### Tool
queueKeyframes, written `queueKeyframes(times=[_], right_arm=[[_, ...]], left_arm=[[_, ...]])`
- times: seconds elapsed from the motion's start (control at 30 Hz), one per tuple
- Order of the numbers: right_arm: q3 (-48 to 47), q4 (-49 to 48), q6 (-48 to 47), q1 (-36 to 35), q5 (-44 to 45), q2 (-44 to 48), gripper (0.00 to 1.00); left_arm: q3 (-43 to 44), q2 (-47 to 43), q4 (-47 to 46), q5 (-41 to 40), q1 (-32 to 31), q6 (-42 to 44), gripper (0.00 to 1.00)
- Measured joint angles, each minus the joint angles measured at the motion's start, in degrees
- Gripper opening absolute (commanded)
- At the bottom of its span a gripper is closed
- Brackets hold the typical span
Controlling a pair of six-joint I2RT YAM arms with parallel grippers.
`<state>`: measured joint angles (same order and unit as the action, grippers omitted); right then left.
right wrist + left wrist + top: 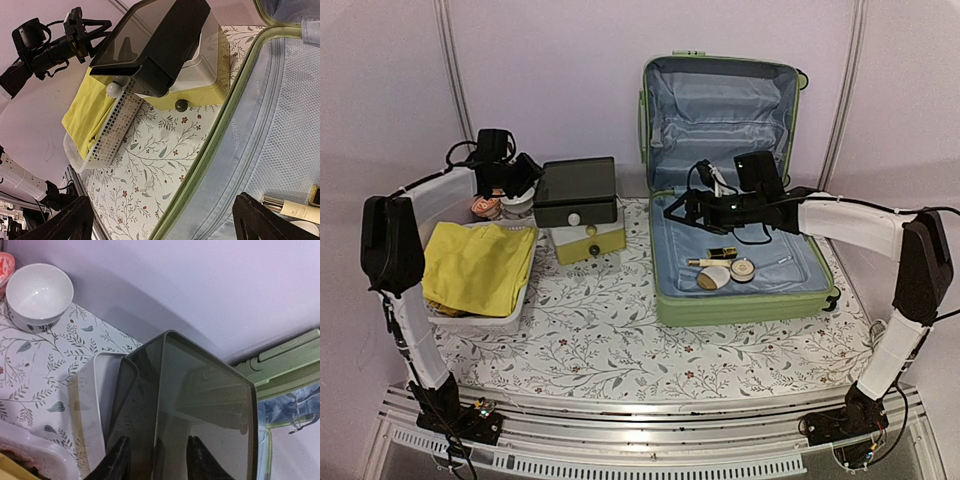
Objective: Open, take out, and arrange the luggage
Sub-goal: Move the storage box to the center of the board, then adjust the storage box at the center of the board.
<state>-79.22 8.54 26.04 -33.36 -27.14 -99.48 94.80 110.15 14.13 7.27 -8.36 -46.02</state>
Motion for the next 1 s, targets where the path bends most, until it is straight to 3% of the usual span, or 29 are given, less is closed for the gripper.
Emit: queueKeyframes(times=[0.2, 0.3, 0.53, 0.73, 0.83, 1.0], right_arm=[[0.52, 0.02, -0.76, 0.0, 0.15, 0.66, 0.99], [1.2, 0.13, -1.44, 0.0, 0.5, 1.62, 0.99], [2.54, 0.7, -2.8, 0.0, 1.29, 4.68, 0.99], [4.61, 1.75, -4.02, 0.0, 2.38, 7.89, 0.99], [6.78, 2.8, -4.96, 0.0, 3.61, 11.45, 0.99], [9.62, 4.59, -6.45, 0.42, 5.01, 18.23, 0.99]], left_arm=[[1.25, 0.0, 0.79, -0.28, 0.0, 1.38, 0.88], [3.02, 0.0, 2.1, -0.28, 0.02, 2.97, 0.98], [6.51, -2.01, 7.61, -0.52, 0.13, 10.8, 0.98], [6.51, -9.09, 11.91, 0.59, -1.33, 23.96, 0.93], [6.4, -12.72, 12.13, 2.56, -5.77, 34.29, 0.93], [3.96, -15.61, 12.92, 3.06, -19.47, 56.11, 0.94]])
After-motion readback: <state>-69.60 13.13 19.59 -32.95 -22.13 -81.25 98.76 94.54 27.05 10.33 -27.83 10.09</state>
